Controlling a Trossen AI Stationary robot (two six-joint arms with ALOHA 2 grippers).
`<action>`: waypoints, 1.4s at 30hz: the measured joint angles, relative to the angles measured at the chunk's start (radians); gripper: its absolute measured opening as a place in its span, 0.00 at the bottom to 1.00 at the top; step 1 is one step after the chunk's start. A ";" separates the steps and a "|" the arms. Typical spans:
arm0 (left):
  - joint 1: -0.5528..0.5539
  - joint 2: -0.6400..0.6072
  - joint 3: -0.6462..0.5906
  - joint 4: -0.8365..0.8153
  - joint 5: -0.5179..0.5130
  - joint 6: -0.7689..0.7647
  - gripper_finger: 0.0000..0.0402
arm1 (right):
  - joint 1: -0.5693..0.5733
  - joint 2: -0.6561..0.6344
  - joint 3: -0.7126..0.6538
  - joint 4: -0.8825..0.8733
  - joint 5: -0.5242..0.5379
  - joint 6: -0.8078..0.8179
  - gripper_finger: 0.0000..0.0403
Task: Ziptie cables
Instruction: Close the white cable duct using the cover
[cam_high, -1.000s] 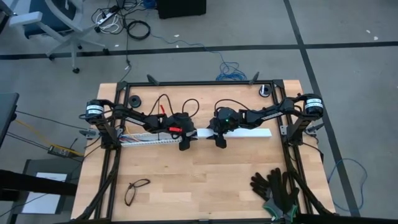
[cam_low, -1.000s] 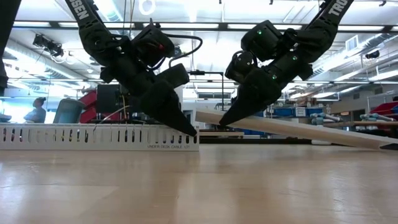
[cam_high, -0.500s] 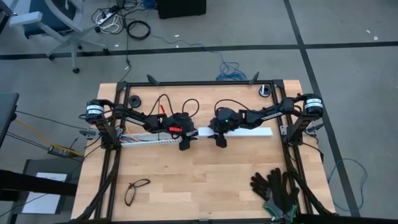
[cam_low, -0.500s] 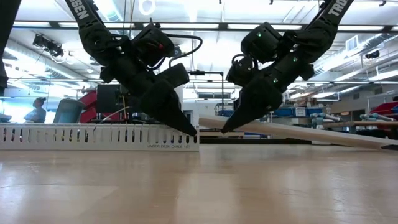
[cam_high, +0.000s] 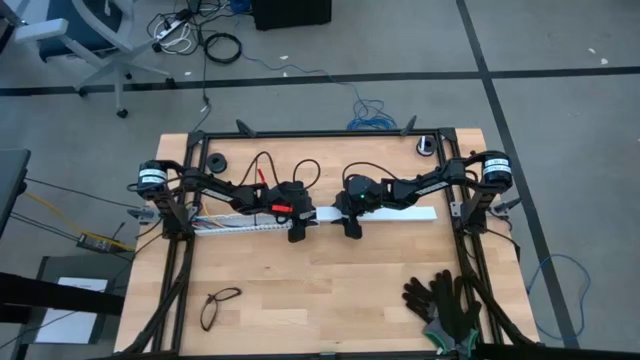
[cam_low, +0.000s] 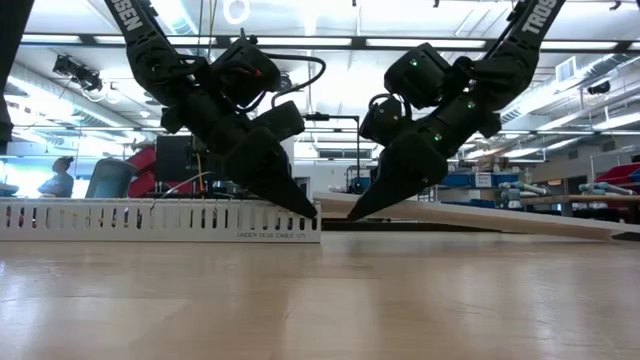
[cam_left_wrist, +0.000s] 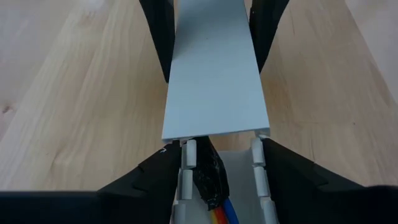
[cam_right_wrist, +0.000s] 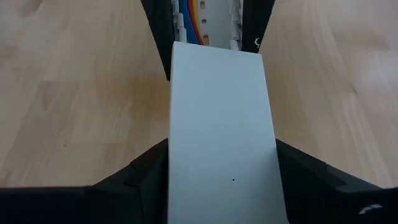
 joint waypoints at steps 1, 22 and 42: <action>0.000 0.000 0.000 -0.002 0.000 0.000 0.48 | 0.000 0.000 0.000 0.003 -0.004 0.000 0.57; 0.000 0.000 0.000 -0.003 -0.004 -0.003 0.48 | 0.047 0.008 0.000 -0.008 0.099 -0.088 0.59; 0.001 0.000 0.002 -0.014 -0.013 -0.030 0.48 | 0.047 0.009 0.000 -0.003 0.114 -0.102 0.67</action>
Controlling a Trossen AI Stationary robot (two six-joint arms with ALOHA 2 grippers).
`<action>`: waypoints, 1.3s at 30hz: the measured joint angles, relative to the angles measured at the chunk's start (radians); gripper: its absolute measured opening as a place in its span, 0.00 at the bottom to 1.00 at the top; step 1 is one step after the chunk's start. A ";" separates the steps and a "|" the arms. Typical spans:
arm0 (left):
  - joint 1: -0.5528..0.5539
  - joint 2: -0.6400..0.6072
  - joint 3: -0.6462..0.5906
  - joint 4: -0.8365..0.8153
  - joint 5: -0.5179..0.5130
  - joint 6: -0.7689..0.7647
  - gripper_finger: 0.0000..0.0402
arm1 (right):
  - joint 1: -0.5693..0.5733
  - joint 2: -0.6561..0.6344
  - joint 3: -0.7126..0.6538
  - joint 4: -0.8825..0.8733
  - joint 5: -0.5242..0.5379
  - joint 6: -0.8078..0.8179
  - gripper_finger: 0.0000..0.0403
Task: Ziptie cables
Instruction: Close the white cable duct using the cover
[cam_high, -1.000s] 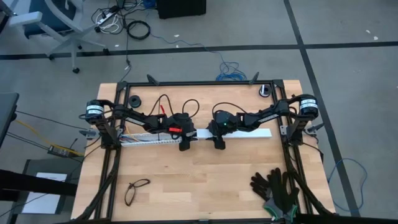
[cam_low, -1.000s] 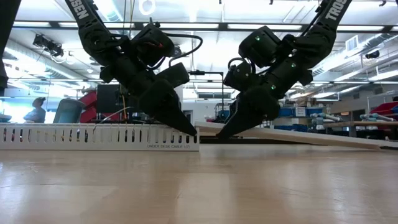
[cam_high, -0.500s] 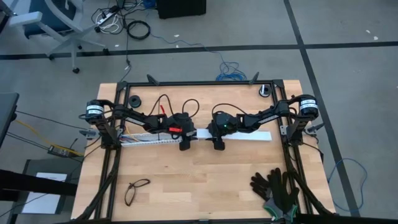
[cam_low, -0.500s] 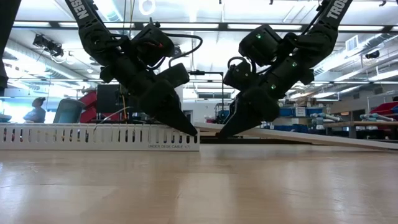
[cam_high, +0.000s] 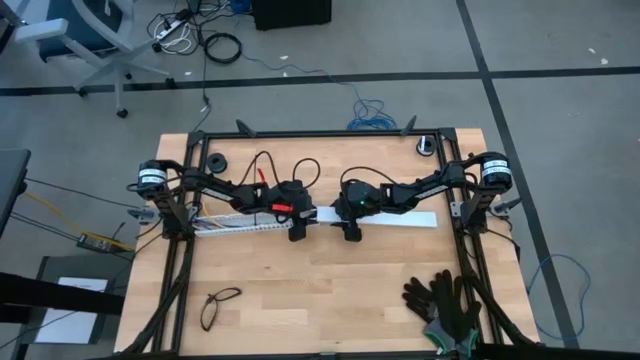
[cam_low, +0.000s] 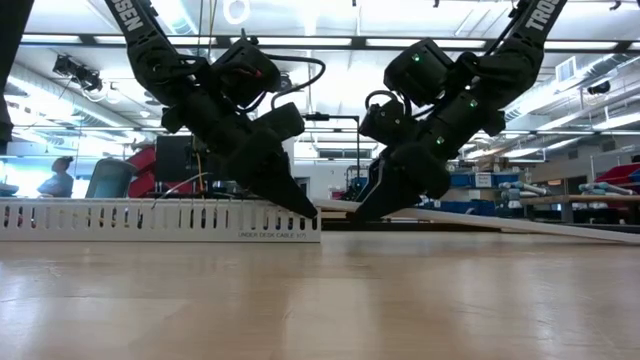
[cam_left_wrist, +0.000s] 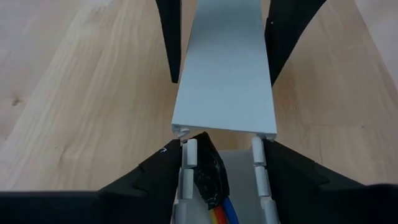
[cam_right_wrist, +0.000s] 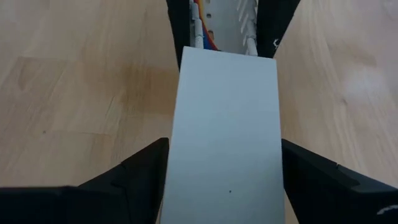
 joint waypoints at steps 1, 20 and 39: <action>0.000 0.000 0.000 -0.001 0.002 -0.001 0.48 | 0.000 0.000 0.000 -0.001 0.000 -0.003 0.67; -0.002 -0.002 0.002 -0.024 -0.010 0.000 0.48 | 0.006 0.000 0.000 0.043 0.012 -0.081 0.68; -0.001 0.002 -0.004 -0.050 -0.031 0.001 0.68 | 0.006 -0.011 0.000 0.076 0.012 -0.079 0.68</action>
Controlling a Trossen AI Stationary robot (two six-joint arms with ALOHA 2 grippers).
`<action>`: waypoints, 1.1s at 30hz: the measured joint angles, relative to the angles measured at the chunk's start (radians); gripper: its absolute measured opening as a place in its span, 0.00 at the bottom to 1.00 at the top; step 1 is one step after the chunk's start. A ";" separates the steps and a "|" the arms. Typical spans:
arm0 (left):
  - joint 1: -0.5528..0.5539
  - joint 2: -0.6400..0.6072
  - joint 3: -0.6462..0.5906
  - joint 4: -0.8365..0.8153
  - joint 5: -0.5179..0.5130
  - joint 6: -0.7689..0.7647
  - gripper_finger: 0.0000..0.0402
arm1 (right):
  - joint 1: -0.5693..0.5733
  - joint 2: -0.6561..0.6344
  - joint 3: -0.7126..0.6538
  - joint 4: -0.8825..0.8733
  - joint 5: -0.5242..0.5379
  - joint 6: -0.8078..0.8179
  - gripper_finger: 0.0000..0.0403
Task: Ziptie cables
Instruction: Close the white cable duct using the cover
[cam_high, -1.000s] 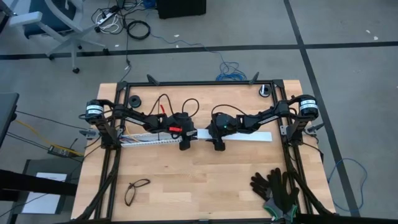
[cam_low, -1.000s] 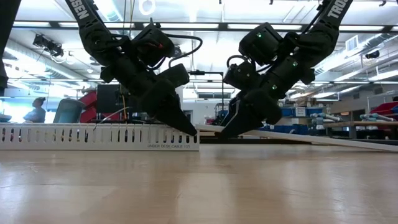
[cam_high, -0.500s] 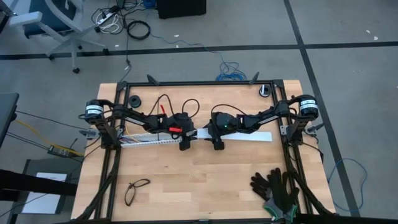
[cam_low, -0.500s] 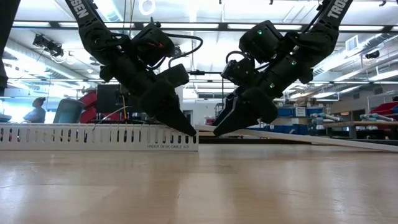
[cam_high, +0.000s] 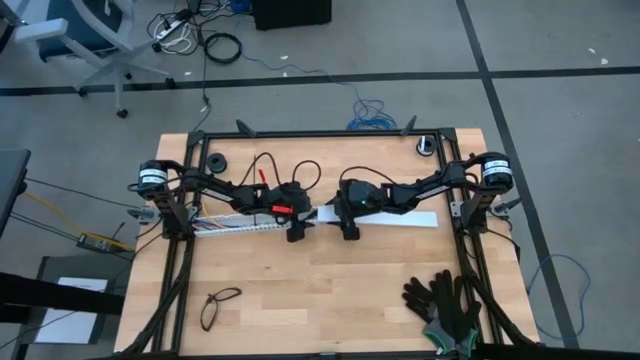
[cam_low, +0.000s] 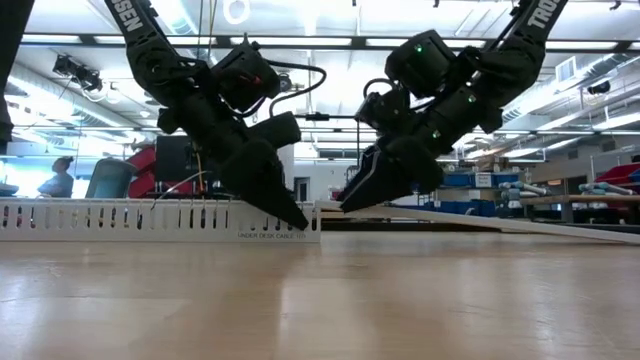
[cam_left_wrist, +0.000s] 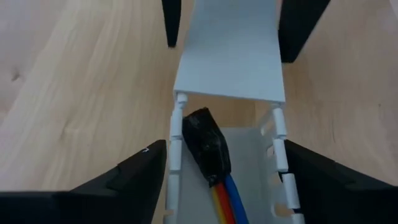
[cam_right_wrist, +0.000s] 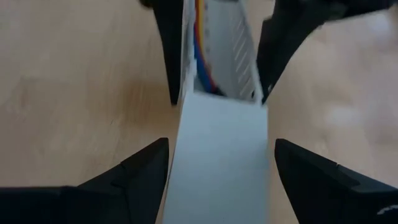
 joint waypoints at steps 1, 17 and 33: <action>0.000 0.000 0.000 0.000 0.000 -0.001 0.68 | 0.000 -0.006 0.000 0.005 0.000 0.000 0.68; 0.000 -0.038 0.002 -0.057 0.017 -0.128 0.68 | 0.021 -0.138 0.000 -0.003 0.000 0.125 0.62; 0.000 -0.082 0.002 -0.089 0.000 -0.093 0.68 | 0.034 -0.188 0.000 -0.047 0.000 0.200 0.04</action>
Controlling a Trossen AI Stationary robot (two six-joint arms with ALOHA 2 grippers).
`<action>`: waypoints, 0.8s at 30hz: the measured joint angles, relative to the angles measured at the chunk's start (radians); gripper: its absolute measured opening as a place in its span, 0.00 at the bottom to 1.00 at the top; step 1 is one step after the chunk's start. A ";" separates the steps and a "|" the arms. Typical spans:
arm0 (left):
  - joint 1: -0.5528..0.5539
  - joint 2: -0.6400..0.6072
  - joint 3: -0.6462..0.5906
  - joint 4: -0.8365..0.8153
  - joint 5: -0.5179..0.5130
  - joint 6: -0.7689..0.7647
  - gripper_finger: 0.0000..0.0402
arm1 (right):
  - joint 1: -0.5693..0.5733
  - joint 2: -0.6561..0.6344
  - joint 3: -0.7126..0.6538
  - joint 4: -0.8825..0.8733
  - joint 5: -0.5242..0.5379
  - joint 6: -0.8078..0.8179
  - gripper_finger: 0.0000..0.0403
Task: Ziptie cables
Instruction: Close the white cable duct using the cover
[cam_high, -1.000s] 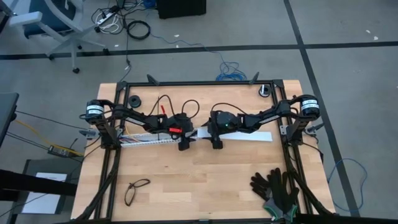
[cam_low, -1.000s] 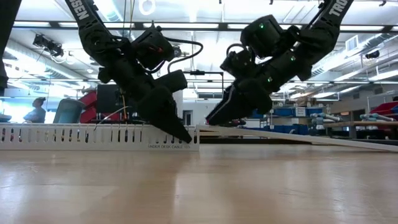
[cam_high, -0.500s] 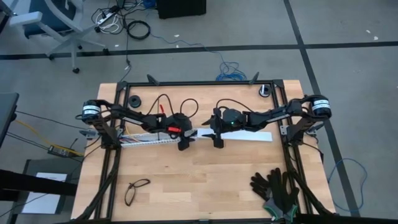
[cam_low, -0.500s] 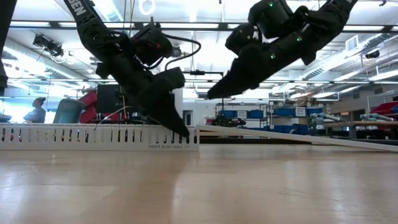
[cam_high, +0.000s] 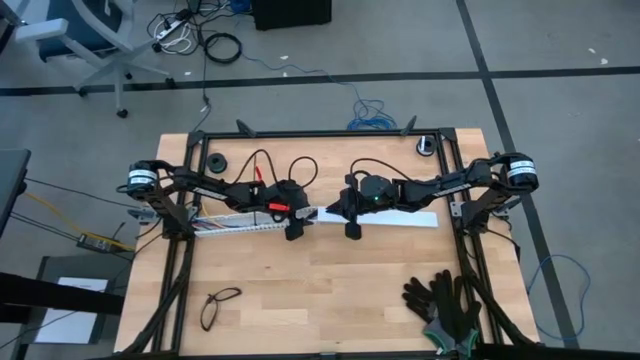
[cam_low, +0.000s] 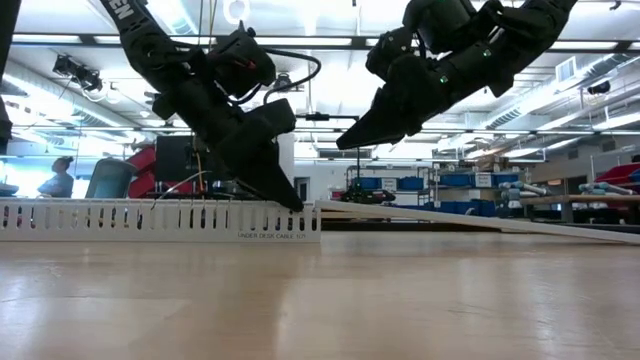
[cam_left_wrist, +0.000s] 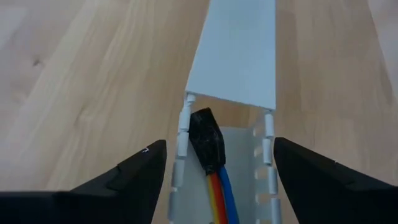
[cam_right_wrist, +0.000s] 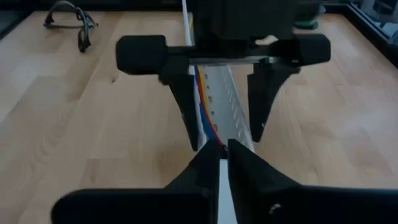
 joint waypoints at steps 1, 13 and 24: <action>0.000 0.000 0.000 0.000 0.000 -0.027 0.68 | 0.003 0.000 0.000 0.006 0.000 0.005 0.05; 0.000 0.000 0.000 -0.014 0.000 -0.086 0.68 | 0.011 0.001 0.000 0.022 0.000 0.014 0.00; 0.000 0.000 0.000 -0.023 0.000 -0.010 0.68 | 0.005 0.002 0.000 -0.037 0.000 0.113 0.00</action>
